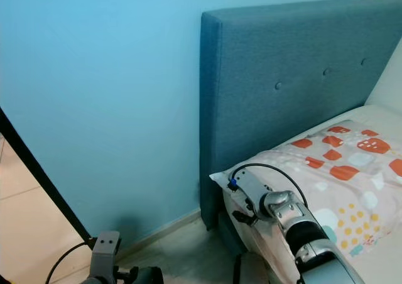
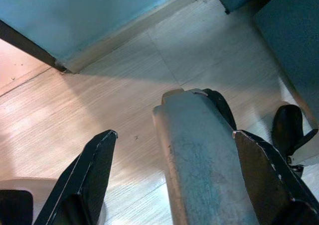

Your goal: Clean up the room

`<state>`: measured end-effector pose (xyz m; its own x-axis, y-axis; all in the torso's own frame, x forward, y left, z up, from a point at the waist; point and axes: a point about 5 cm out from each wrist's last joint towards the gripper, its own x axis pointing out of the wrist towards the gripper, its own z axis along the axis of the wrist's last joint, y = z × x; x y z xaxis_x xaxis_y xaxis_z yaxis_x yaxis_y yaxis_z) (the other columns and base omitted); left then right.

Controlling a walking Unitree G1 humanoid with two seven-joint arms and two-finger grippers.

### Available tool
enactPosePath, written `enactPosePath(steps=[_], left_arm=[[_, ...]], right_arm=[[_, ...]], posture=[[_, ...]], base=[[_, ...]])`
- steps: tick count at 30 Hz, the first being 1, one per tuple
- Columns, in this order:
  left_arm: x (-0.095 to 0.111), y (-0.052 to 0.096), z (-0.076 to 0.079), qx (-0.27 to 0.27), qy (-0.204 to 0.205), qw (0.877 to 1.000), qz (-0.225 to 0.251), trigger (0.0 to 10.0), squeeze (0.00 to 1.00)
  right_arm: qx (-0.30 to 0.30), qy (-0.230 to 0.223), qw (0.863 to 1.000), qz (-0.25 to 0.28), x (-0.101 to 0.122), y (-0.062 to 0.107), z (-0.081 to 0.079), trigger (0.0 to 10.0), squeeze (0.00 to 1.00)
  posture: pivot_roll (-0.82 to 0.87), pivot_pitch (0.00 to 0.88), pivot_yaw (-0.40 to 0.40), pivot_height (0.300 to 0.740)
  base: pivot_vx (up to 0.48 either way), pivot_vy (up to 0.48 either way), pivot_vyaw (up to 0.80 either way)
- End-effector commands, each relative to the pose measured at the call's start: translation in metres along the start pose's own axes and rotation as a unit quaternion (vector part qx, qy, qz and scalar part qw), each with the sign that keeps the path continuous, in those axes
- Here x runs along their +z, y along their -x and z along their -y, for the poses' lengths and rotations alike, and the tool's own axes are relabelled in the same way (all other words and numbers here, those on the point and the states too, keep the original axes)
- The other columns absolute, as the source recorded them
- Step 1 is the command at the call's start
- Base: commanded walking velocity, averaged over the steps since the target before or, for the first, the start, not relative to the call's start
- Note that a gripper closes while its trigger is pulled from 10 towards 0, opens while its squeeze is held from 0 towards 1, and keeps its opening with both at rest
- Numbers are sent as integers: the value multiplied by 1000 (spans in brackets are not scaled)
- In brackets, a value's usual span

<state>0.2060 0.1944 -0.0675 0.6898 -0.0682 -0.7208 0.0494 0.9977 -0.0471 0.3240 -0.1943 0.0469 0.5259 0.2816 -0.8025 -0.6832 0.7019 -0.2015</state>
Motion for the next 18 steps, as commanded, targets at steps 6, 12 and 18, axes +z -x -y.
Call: enactPosePath(steps=[6,12,18], left_arm=[[-3,1,2,-7,4,1000,9,10000,0],[-10,5,-3,-1,8,1000,10,10000,0],[-12,6,-2,-4,7,1000,8,10000,0]], right_arm=[[-31,-33,998,-54,-20,4,13,10000,0],[63,-93,981,158,46,10,9,10000,0],[207,-138,929,272,78,29,-4,10000,0]], posture=[[43,116,-82,575],[55,133,-89,575],[47,137,-86,575]], base=[[0,0,0],[0,0,0],[0,0,0]])
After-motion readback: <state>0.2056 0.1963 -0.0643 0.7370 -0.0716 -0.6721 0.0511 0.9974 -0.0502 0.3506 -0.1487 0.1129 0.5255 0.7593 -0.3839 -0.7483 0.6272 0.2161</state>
